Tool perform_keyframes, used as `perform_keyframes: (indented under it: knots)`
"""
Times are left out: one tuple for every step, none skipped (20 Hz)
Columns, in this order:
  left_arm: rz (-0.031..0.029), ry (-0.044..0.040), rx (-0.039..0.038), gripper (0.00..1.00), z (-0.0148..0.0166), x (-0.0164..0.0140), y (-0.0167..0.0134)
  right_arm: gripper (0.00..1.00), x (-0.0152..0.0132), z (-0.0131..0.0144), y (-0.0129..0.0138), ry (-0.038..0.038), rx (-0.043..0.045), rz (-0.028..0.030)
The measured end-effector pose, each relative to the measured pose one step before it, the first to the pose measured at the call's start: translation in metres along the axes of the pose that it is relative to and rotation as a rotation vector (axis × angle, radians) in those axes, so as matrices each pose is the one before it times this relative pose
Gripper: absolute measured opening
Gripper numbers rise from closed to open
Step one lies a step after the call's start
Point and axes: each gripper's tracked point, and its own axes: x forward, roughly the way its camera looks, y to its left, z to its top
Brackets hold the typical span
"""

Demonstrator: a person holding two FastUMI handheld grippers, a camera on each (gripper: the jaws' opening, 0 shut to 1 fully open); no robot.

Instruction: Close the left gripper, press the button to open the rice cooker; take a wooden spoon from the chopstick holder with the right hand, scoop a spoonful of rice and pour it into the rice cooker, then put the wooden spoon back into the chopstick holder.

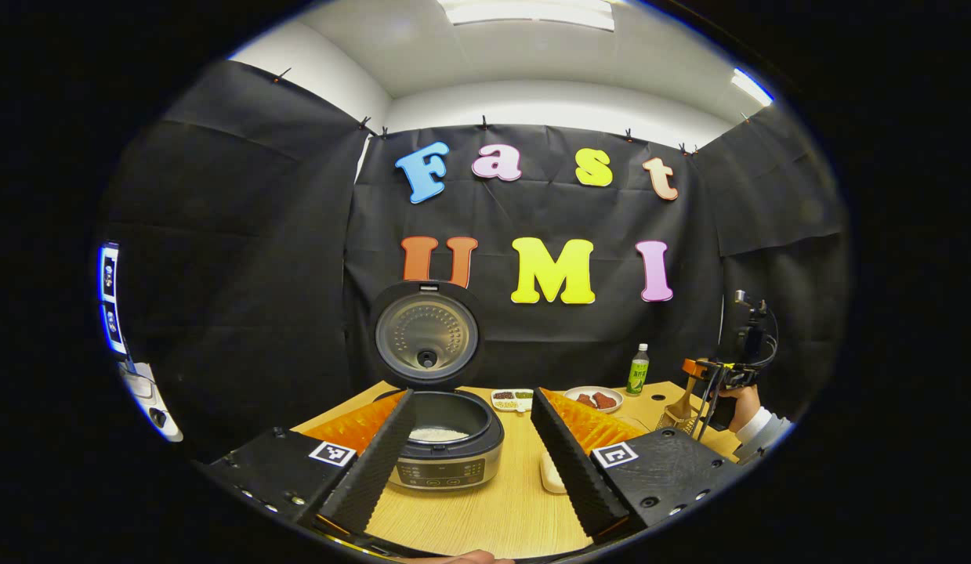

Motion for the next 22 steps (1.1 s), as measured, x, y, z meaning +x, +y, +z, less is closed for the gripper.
perform_keyframes:
  knots:
    - [0.00101, 0.01192, -0.00220, 0.94, 0.00066, 0.00669, 0.00242, 0.58, -0.00720, 0.00617, -0.00319, -0.03241, 0.00399, -0.01501]
    - [0.00260, 0.00297, 0.00459, 0.94, 0.00189, 0.00748, 0.00274, 0.74, -0.00453, 0.00867, -0.00353, -0.01801, -0.00486, -0.01745]
    - [0.00382, -0.00416, 0.01091, 0.94, 0.00204, 0.00580, 0.00326, 0.81, -0.00764, 0.00578, -0.00344, -0.01791, -0.01102, -0.00993]
    - [0.00978, -0.00367, 0.00996, 0.94, 0.00238, 0.00548, 0.00525, 0.90, -0.00669, 0.00652, -0.00237, -0.00128, -0.01900, -0.01239]
    - [0.00926, 0.00124, 0.00473, 0.94, 0.00017, 0.00523, 0.00439, 1.00, -0.00634, 0.00144, -0.00540, 0.00357, -0.02624, -0.01567]
    - [0.00786, 0.00433, -0.00399, 0.94, 0.00165, 0.00333, 0.00304, 1.00, -0.00473, 0.00365, -0.00679, 0.01839, -0.02934, -0.02072]
    - [0.00159, 0.00553, -0.00854, 0.94, 0.00132, 0.00506, 0.00163, 0.93, -0.01007, 0.00383, -0.00508, 0.00860, -0.01142, -0.01439]
    - [-0.00259, 0.00537, -0.00914, 0.94, 0.00137, 0.00431, -0.00080, 1.00, -0.00886, 0.00432, -0.00049, 0.00738, -0.00092, 0.00557]
    - [-0.00075, 0.00240, -0.00740, 0.94, 0.00297, 0.00347, 0.00110, 1.00, -0.01040, 0.00780, 0.00057, 0.00029, 0.00693, 0.00845]
    - [0.00281, 0.00269, -0.00208, 0.94, 0.00299, 0.00449, 0.00306, 1.00, -0.01002, 0.00725, 0.00146, 0.00216, 0.00860, 0.00920]
    - [-0.00238, 0.00581, 0.00779, 0.94, 0.00142, 0.00409, 0.00025, 1.00, -0.00723, 0.00569, 0.00178, 0.00401, 0.00581, 0.01016]
    - [-0.00265, 0.00394, 0.01641, 0.94, 0.00325, 0.00382, -0.00088, 0.93, -0.00747, 0.00530, 0.00332, 0.00469, -0.00017, 0.01485]
    - [0.00699, 0.00067, 0.01736, 0.94, 0.00499, 0.00312, 0.00286, 0.93, -0.00887, 0.00645, 0.00540, 0.00570, -0.00342, 0.02112]
    - [0.01321, -0.00496, 0.01634, 0.94, 0.00737, 0.00322, 0.00482, 1.00, -0.00809, 0.00873, 0.00608, -0.00271, -0.00929, 0.02165]
    - [0.00833, -0.01149, 0.00987, 0.95, 0.00908, 0.00264, 0.00329, 1.00, -0.00899, 0.00822, 0.00591, -0.00620, -0.01733, 0.02271]
    - [0.00396, -0.01098, 0.00265, 0.94, 0.00984, 0.00322, 0.00066, 1.00, -0.00826, 0.00853, 0.00294, -0.01109, -0.01382, 0.00731]
    - [0.00621, -0.00997, -0.00157, 0.94, 0.00873, 0.00268, 0.00193, 1.00, -0.00921, 0.00376, -0.00001, -0.00147, -0.01330, 0.00017]
    - [0.00633, -0.00819, 0.00279, 0.94, 0.00873, 0.00420, 0.00072, 1.00, -0.00845, 0.00056, 0.00006, 0.00530, -0.00458, -0.00746]
    - [0.00375, -0.00632, 0.00544, 0.94, 0.00849, 0.00270, 0.00078, 1.00, -0.00807, -0.00473, 0.00067, 0.02294, 0.00493, -0.00859]
    - [0.00711, -0.01021, 0.00235, 0.94, 0.00963, 0.00313, 0.00187, 0.93, -0.00886, -0.00821, -0.00126, 0.04329, 0.00437, -0.02341]
    - [0.01256, -0.00930, -0.00337, 0.94, 0.00913, 0.00551, 0.00224, 0.93, -0.01037, -0.00832, -0.00626, 0.03238, -0.00550, -0.03737]
    - [0.00031, -0.00457, -0.00715, 0.94, 0.00764, 0.00576, -0.00011, 1.00, -0.00574, 0.00293, -0.00764, -0.00868, -0.00876, -0.04335]
